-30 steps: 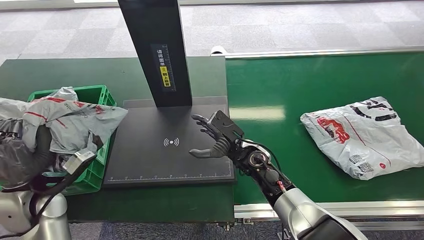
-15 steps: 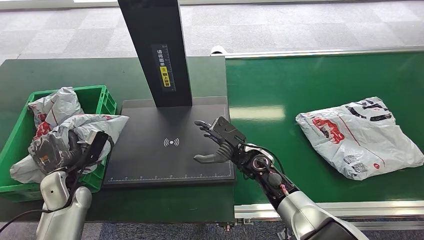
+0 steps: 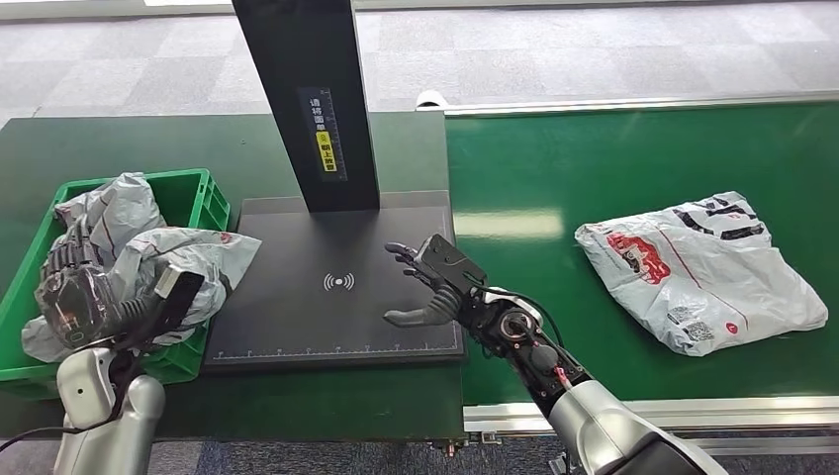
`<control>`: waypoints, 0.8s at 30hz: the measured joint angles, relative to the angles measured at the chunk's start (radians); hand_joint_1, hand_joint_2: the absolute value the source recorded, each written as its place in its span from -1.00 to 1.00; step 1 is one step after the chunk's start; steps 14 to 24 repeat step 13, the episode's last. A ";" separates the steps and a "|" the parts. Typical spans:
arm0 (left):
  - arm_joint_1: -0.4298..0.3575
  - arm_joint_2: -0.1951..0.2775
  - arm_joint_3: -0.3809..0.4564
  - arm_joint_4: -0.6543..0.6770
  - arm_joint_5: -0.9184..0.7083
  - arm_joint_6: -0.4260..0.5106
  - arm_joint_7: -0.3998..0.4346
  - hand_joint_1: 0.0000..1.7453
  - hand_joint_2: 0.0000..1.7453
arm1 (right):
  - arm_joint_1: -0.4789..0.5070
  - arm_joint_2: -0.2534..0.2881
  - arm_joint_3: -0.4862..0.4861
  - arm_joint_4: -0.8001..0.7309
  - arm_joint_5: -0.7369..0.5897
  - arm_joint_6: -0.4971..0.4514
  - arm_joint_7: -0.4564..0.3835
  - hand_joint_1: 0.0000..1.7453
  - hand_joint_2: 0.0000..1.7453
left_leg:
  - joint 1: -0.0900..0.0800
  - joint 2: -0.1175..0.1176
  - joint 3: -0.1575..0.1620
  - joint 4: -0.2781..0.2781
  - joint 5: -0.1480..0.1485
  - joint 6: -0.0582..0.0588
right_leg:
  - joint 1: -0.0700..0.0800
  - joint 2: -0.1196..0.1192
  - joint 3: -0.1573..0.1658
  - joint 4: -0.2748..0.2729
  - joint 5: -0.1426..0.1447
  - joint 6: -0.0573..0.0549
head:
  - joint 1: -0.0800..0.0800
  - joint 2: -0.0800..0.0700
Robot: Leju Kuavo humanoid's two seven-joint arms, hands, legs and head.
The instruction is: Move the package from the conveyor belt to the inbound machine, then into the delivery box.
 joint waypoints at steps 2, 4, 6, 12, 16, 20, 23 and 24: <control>0.005 -0.027 0.036 -0.049 0.049 0.000 -0.131 -1.00 1.00 | 0.001 0.000 0.000 0.000 -0.007 0.014 0.007 -1.00 1.00 | 0.000 0.000 0.000 0.000 0.000 0.000 | 0.000 0.000 0.000 0.000 0.000 0.000 | 0.000 0.000; 0.005 -0.072 0.094 -0.103 0.076 0.001 -0.290 -1.00 1.00 | 0.002 0.000 0.001 0.000 -0.014 0.021 0.013 -1.00 1.00 | 0.000 0.000 -0.001 0.000 0.000 0.000 | 0.000 0.000 0.000 0.000 0.000 0.000 | 0.000 0.000; 0.000 -0.124 0.165 -0.165 0.082 0.001 -0.431 -1.00 1.00 | 0.002 0.000 0.002 -0.001 -0.019 0.022 0.017 -1.00 1.00 | 0.000 0.000 -0.001 0.000 0.000 0.000 | 0.000 0.000 0.000 0.000 0.000 0.000 | 0.000 0.000; -0.011 -0.190 0.268 -0.248 0.082 0.001 -0.537 -1.00 1.00 | 0.003 0.000 0.002 -0.003 -0.021 0.022 0.021 -1.00 1.00 | 0.000 0.000 0.000 0.000 0.000 0.000 | 0.000 0.000 0.000 0.000 0.000 0.000 | 0.000 0.000; -0.011 -0.191 0.269 -0.249 0.082 0.001 -0.537 -1.00 1.00 | 0.003 0.000 0.002 -0.003 -0.021 0.022 0.021 -1.00 1.00 | 0.000 0.000 0.000 0.000 0.000 0.000 | 0.000 0.000 0.000 0.000 0.000 0.000 | 0.000 0.000; -0.011 -0.191 0.269 -0.249 0.082 0.001 -0.537 -1.00 1.00 | 0.003 0.000 0.002 -0.003 -0.021 0.022 0.021 -1.00 1.00 | 0.000 0.000 0.000 0.000 0.000 0.000 | 0.000 0.000 0.000 0.000 0.000 0.000 | 0.000 0.000; -0.011 -0.191 0.269 -0.249 0.082 0.001 -0.537 -1.00 1.00 | 0.003 0.000 0.002 -0.003 -0.021 0.022 0.021 -1.00 1.00 | 0.000 0.000 0.000 0.000 0.000 0.000 | 0.000 0.000 0.000 0.000 0.000 0.000 | 0.000 0.000; -0.011 -0.191 0.269 -0.249 0.082 0.001 -0.537 -1.00 1.00 | 0.003 0.000 0.002 -0.003 -0.021 0.022 0.021 -1.00 1.00 | 0.000 0.000 0.000 0.000 0.000 0.000 | 0.000 0.000 0.000 0.000 0.000 0.000 | 0.000 0.000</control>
